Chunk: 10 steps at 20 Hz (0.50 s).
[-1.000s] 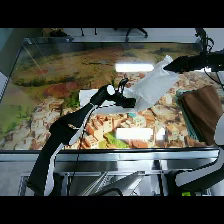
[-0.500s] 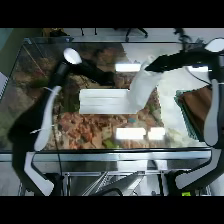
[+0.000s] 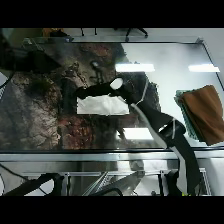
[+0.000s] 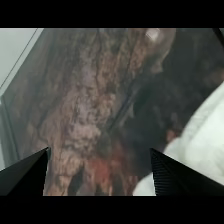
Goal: Fold the shirts.
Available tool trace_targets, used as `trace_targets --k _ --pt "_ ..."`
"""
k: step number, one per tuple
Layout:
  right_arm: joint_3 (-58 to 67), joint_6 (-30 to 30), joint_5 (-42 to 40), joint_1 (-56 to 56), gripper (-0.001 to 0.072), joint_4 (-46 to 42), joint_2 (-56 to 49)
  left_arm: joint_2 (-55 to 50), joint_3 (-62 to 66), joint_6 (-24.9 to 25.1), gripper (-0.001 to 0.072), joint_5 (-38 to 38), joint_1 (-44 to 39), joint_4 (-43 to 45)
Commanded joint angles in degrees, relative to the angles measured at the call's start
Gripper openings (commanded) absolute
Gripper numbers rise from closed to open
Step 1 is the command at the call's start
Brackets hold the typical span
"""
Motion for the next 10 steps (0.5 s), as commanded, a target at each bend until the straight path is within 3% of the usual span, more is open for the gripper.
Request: trace_targets --k 1,2,3,4,7,10 --pt "0.1 -8.3 -7.7 3.4 0.0697 3.3 -0.8 8.3 -9.0 4.2 0.0014 2.0 4.2 0.2" --pt "0.1 -7.3 -3.9 1.2 0.0574 1.9 1.0 10.0 -11.3 4.2 0.0014 3.7 5.3 0.2" --pt "0.1 -7.3 1.1 -1.8 0.0369 0.6 3.0 11.5 -13.5 4.3 0.0014 5.5 6.2 0.2" --pt "0.1 -7.3 5.6 -5.1 0.0345 -0.1 4.9 12.9 -15.6 4.4 0.0015 7.2 7.0 0.2" --pt "0.1 3.5 17.6 -17.4 0.0349 -5.6 10.0 16.1 -19.5 4.4 0.0014 8.7 9.2 0.2" --pt "0.1 14.6 27.3 -29.6 0.0516 -16.7 11.8 18.2 -20.8 4.4 0.0014 7.6 11.0 0.2"
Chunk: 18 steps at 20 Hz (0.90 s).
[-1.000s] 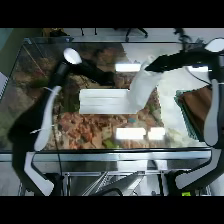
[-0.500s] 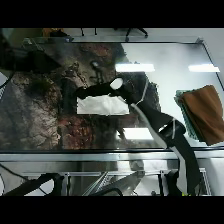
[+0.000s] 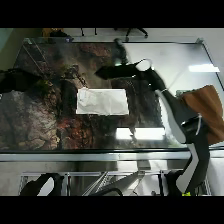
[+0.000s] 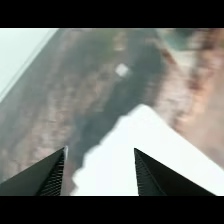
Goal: Fold the shirts.
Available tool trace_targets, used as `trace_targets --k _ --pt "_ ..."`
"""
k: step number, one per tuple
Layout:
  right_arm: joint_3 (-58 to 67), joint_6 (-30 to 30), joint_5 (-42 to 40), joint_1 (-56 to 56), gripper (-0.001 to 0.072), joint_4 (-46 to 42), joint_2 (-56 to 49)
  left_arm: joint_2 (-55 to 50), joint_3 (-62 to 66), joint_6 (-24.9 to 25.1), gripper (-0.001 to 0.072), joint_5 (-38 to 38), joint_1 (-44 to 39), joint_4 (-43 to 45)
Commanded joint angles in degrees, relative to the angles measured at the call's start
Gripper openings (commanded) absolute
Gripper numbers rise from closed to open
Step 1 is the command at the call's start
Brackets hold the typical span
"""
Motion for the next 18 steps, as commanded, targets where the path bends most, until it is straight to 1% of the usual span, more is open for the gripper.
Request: trace_targets --k 1,2,3,4,7,12,16,17,18 --pt "-0.1 12.3 14.5 -12.9 0.0516 -12.9 1.8 3.1 -2.2 0.3 0.0014 -0.2 2.3 0.0" --pt "-0.1 13.7 17.2 -14.9 0.0517 -16.0 1.2 3.8 -2.2 0.3 0.0014 -0.2 2.7 0.0" --pt "-0.1 14.1 19.7 -16.3 0.0563 -17.9 0.0 4.3 -2.2 0.3 0.0014 -0.2 2.8 0.0" --pt "-0.2 14.3 21.6 -16.9 0.0668 -18.3 -1.3 4.9 -2.2 0.3 0.0014 -0.2 2.8 0.0" --pt "-0.2 15.1 24.8 -16.0 0.0675 -18.2 -6.2 6.6 -2.2 0.3 0.0014 -0.2 2.8 0.0" --pt "-0.2 15.3 24.5 -11.7 0.0668 -18.1 -13.7 7.0 -2.2 0.3 0.0014 -0.3 2.8 -0.1" --pt "-0.2 13.0 24.1 -8.6 0.0666 -12.9 -16.3 7.0 -2.2 0.3 0.0014 -0.2 2.8 0.0" --pt "-0.2 12.2 24.1 -8.2 0.0641 -10.9 -16.3 7.0 -2.2 0.3 0.0014 -0.2 2.8 -0.1" --pt "-0.2 10.9 24.3 -8.0 0.0489 -8.0 -16.3 7.0 -2.2 0.3 0.0014 -0.2 2.8 -0.1"
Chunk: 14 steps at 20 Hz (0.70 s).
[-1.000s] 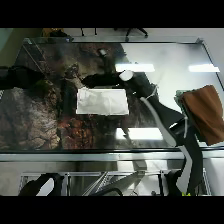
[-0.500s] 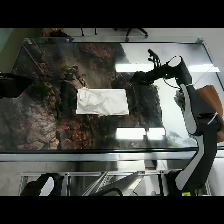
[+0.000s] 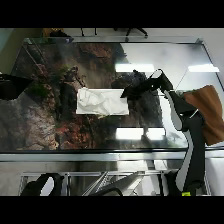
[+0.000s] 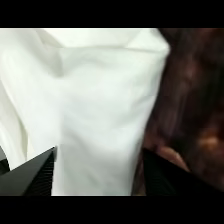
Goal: Fold the shirts.
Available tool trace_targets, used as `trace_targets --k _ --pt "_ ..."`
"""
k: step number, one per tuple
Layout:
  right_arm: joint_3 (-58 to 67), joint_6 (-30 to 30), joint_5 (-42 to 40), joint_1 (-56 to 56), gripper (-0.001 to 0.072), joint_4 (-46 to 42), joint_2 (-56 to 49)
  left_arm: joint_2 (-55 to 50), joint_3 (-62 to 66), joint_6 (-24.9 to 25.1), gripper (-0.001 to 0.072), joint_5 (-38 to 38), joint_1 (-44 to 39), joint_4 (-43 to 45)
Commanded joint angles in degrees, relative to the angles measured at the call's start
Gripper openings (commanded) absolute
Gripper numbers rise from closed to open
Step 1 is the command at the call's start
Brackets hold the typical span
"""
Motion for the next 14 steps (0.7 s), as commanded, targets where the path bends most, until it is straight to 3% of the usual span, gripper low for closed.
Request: trace_targets --k 1,2,3,4,9,14 --pt "0.0 -3.9 0.9 1.3 0.0306 8.8 -1.2 0.0 0.0 0.0 0.0014 0.1 0.1 0.1" --pt "0.0 -5.5 1.7 1.3 0.0156 13.0 -0.9 0.0 0.0 0.0 0.0014 0.1 0.1 0.1" --pt "0.1 -6.3 1.9 1.3 0.0060 15.8 -0.3 0.1 0.0 -0.1 0.0014 0.1 0.1 0.1" --pt "0.2 -6.7 1.5 1.2 0.0019 17.1 1.1 0.1 0.0 -0.5 0.0014 0.1 0.0 0.1" --pt "5.2 -8.0 -6.1 -4.6 0.0018 17.4 11.1 0.0 0.0 -0.7 0.0014 0.1 0.0 0.1" --pt "5.4 -3.3 -16.7 -19.1 0.0019 18.4 23.9 0.0 0.0 -0.7 0.0014 0.1 0.0 0.1"
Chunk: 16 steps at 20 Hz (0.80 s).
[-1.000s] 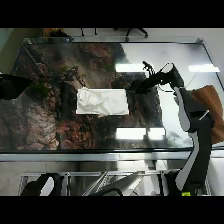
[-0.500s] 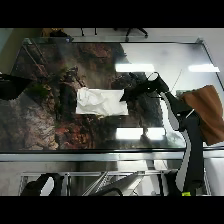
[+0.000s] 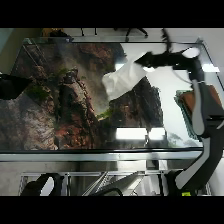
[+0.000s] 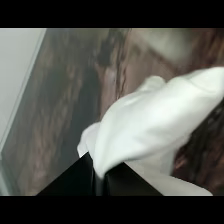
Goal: Fold the shirts.
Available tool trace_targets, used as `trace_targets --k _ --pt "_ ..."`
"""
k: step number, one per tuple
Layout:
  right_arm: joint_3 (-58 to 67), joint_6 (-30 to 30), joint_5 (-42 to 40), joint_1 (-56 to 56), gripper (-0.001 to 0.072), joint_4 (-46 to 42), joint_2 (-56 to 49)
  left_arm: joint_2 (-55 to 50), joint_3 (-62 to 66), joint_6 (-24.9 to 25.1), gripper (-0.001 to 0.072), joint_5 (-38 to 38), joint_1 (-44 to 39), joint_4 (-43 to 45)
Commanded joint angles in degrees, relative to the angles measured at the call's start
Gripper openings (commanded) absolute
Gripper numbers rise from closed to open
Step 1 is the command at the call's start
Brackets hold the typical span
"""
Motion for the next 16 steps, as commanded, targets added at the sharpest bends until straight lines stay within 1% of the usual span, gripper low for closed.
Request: trace_targets --k 1,4,7,10,13,16 --pt "0.5 2.9 -8.6 -10.4 0.0018 1.4 8.5 0.0 0.0 -0.1 0.0014 0.0 0.0 0.0" --pt "0.5 3.8 -11.3 -20.2 0.0018 1.6 11.8 0.0 0.0 -0.1 0.0015 0.2 0.0 0.0" --pt "0.5 6.8 -10.1 -29.8 0.0018 1.7 11.5 0.0 0.0 -0.1 0.0014 0.2 0.0 0.0" --pt "0.5 8.6 -3.5 -37.9 0.0018 1.6 11.0 0.0 0.0 0.0 0.0014 0.2 0.0 0.0" --pt "0.5 14.6 4.8 -43.8 0.0018 1.5 10.7 0.0 0.0 0.0 0.0014 0.2 0.0 0.0" --pt "0.5 20.9 10.8 -47.8 0.0018 1.5 11.5 0.0 0.0 0.0 0.0014 0.2 0.0 0.0"
